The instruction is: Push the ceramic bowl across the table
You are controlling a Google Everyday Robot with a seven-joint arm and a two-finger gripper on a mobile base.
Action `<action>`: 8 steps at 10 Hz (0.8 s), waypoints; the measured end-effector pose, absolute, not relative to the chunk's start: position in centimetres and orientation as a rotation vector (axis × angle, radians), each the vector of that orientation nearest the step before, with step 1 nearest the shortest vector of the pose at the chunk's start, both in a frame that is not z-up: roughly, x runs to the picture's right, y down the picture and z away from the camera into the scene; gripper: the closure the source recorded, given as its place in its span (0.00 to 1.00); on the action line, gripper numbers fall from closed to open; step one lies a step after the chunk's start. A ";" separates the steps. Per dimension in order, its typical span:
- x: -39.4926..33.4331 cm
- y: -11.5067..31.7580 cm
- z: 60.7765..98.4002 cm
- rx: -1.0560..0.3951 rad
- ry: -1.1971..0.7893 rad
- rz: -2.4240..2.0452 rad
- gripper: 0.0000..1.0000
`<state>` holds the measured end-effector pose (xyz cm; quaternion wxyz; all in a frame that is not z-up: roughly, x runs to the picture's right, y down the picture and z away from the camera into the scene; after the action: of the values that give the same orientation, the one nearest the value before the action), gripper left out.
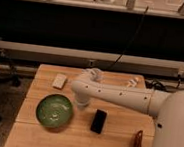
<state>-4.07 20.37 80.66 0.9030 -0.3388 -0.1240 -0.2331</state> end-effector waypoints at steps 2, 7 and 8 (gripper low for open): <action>-4.9 20.3 80.8 -0.687 -0.273 -0.492 0.79; -8.2 20.4 81.3 -0.681 -0.329 -0.528 1.00; -8.7 20.5 81.3 -0.682 -0.340 -0.534 1.00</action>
<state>-8.66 20.53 81.34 0.8937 -0.3290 -0.1641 -0.2574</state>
